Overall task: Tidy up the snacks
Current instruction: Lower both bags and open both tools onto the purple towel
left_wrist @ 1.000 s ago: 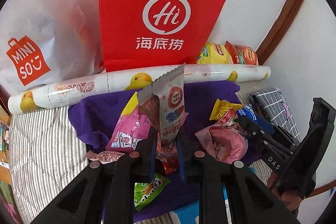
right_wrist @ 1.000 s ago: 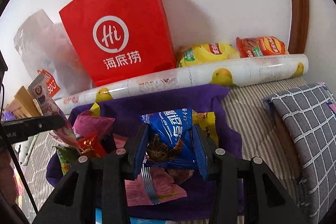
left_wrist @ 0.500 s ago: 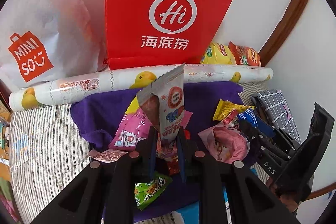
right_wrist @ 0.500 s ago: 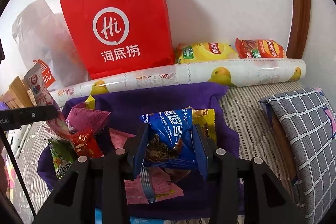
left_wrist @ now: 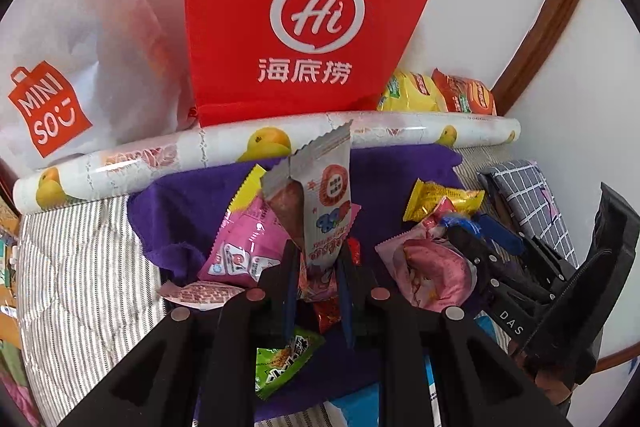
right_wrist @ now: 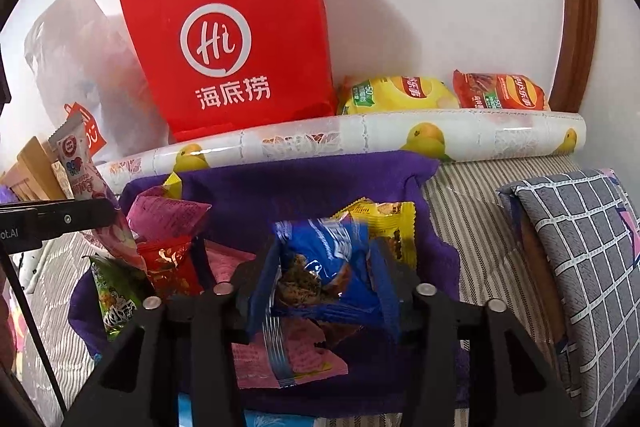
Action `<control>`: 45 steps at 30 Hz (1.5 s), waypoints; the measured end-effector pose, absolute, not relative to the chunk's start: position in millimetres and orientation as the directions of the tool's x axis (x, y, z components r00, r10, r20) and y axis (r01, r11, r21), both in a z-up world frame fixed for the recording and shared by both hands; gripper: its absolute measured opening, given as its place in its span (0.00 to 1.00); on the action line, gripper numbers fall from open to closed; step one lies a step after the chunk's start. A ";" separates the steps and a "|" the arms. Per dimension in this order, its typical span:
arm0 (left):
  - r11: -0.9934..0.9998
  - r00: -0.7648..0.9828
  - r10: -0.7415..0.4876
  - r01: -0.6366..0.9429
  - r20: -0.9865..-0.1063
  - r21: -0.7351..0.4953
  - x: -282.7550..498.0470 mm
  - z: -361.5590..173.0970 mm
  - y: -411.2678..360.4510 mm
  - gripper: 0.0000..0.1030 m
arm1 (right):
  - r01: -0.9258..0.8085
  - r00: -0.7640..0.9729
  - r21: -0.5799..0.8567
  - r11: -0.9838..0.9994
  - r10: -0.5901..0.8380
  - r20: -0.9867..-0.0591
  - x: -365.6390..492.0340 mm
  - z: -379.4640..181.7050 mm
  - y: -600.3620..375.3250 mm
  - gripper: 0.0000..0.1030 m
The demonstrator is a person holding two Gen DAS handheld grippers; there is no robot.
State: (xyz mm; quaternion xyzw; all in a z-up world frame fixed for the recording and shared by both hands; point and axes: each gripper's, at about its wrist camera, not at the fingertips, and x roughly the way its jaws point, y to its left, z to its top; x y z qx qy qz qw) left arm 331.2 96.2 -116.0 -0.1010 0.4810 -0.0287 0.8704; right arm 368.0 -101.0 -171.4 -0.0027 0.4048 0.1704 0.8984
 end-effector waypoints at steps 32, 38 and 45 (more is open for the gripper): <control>0.968 0.434 -0.197 -0.057 -0.879 -0.246 343.0 -144.1 99.9 0.17 | -0.324 0.651 0.110 0.940 0.306 -0.695 360.5 -161.1 -101.4 0.59; 0.966 0.428 -0.209 -0.051 -0.880 -0.254 343.3 -145.9 95.9 0.17 | -0.329 0.654 0.114 0.938 0.313 -0.689 358.6 -158.4 -100.1 0.59; 0.971 0.407 -0.205 -0.029 -0.890 -0.237 346.9 -150.1 87.3 0.42 | -0.327 0.658 0.120 0.937 0.317 -0.683 356.5 -155.4 -100.4 0.59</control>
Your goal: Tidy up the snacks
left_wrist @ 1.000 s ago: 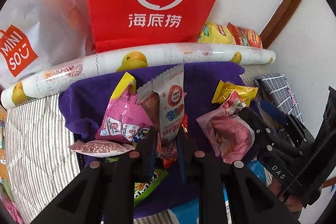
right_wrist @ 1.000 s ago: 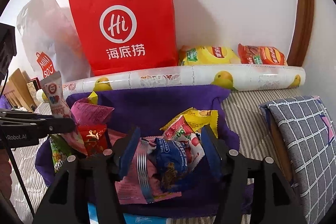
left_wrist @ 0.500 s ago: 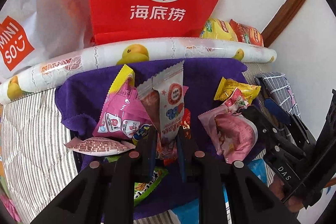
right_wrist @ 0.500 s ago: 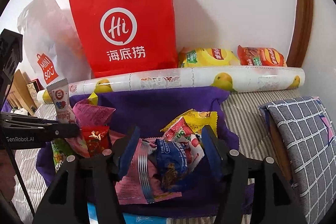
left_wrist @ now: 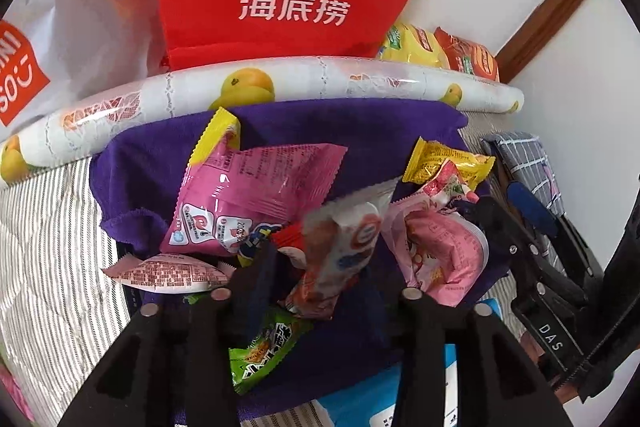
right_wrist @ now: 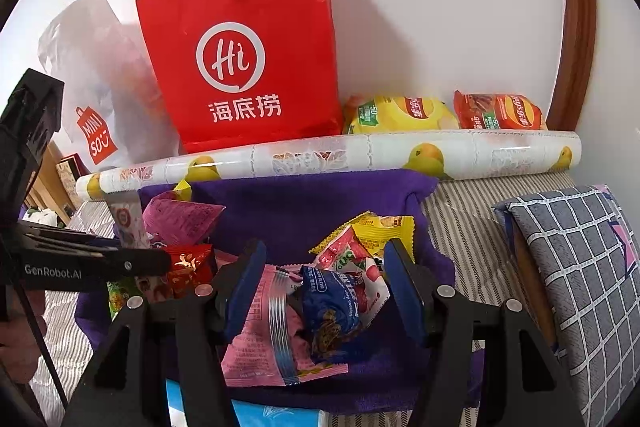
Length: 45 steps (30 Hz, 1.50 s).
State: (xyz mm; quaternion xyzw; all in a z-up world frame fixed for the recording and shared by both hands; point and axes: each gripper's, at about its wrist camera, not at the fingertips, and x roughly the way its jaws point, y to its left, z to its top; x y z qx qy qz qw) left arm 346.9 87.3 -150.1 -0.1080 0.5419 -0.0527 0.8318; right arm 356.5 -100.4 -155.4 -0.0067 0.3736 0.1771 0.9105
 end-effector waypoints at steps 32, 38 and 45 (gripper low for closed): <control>0.982 0.536 -0.185 0.060 -0.824 -0.182 309.4 -87.1 75.4 0.68 | -0.239 0.640 0.120 0.963 0.249 -0.727 326.8 -121.6 -117.0 0.69; 0.981 0.560 -0.187 0.059 -0.807 -0.186 291.7 -64.1 69.9 0.69 | -0.229 0.621 0.126 0.965 0.244 -0.745 299.5 -100.8 -129.5 0.69; 0.968 0.591 -0.229 0.054 -0.774 -0.245 239.2 -54.4 62.6 0.69 | -0.214 0.636 0.107 0.971 0.221 -0.739 250.2 -76.2 -143.6 0.81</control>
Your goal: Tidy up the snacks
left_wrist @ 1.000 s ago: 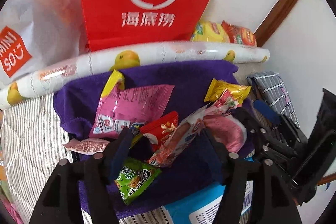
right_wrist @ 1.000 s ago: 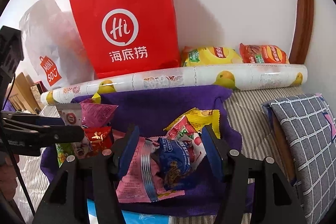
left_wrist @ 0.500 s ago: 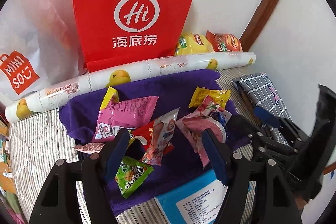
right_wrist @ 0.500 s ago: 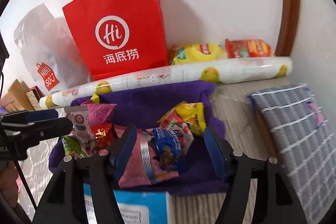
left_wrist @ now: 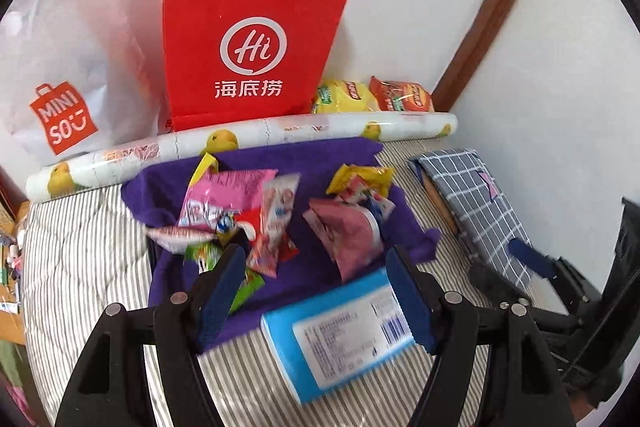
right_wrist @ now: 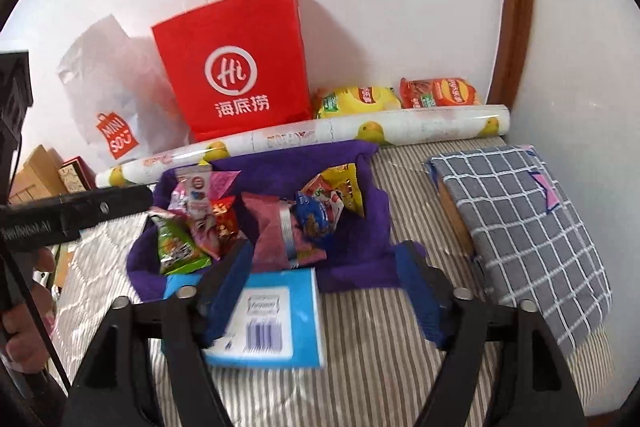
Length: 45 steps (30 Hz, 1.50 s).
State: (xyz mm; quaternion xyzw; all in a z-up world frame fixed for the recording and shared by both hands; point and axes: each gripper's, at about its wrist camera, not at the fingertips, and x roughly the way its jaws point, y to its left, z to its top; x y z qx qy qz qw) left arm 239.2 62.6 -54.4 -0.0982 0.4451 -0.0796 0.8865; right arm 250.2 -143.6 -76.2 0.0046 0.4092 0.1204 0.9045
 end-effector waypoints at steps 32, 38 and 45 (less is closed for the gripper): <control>0.996 0.710 -0.071 0.009 -0.701 -0.092 50.1 4.5 8.3 0.87 | -0.171 0.732 0.111 0.979 0.201 -0.651 68.2 5.7 -194.2 1.00; 0.996 0.718 -0.067 0.009 -0.693 -0.088 42.4 8.1 6.4 0.87 | -0.165 0.735 0.081 0.983 0.178 -0.654 59.2 6.3 -195.5 1.00; 0.998 0.733 -0.048 0.006 -0.678 -0.065 38.1 14.8 1.5 0.87 | -0.181 0.742 0.084 0.980 0.192 -0.642 52.9 8.4 -196.3 1.00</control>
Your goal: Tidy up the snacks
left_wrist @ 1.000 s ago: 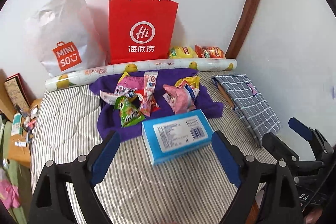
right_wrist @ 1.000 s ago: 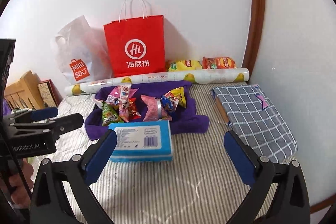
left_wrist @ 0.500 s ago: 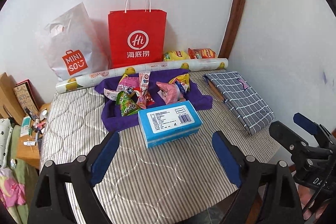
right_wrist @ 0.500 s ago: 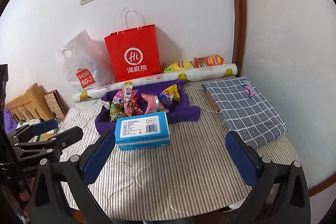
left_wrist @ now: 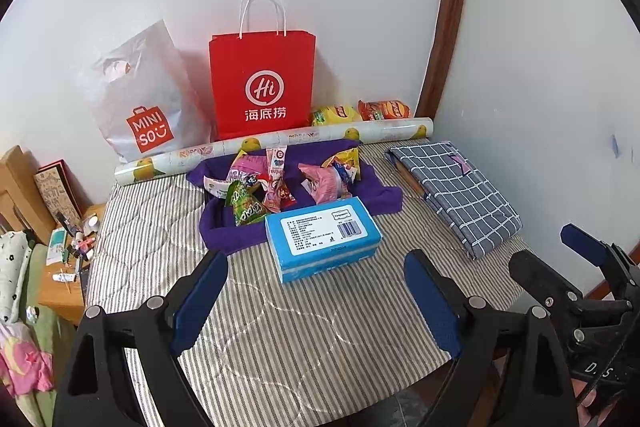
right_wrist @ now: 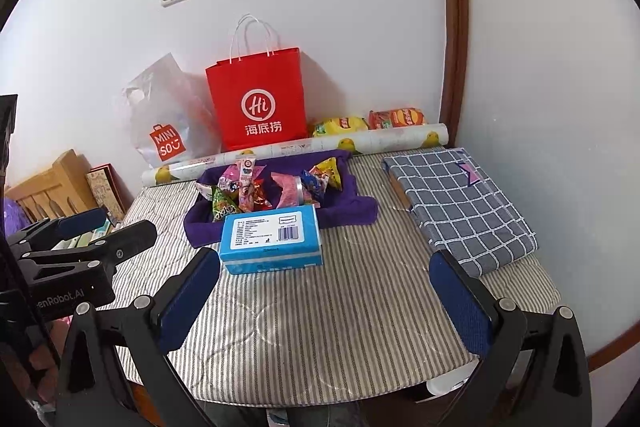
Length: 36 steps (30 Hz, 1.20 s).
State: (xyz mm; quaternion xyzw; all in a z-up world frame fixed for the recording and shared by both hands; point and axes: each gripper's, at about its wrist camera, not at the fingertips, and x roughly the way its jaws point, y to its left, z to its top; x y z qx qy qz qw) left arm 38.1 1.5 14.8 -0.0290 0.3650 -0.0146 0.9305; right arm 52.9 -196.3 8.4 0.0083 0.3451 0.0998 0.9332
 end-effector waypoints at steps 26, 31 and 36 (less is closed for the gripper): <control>0.998 0.737 -0.050 0.008 -0.674 -0.065 35.2 18.4 -1.6 0.87 | -0.183 0.750 0.084 0.979 0.195 -0.633 45.3 12.4 -199.6 1.00; 0.998 0.737 -0.049 0.007 -0.674 -0.064 34.7 17.6 -1.4 0.87 | -0.182 0.749 0.086 0.979 0.195 -0.633 45.6 12.1 -199.0 1.00; 0.998 0.736 -0.049 0.008 -0.675 -0.065 34.8 17.3 -1.2 0.87 | -0.183 0.749 0.085 0.979 0.195 -0.634 45.9 11.7 -198.4 1.00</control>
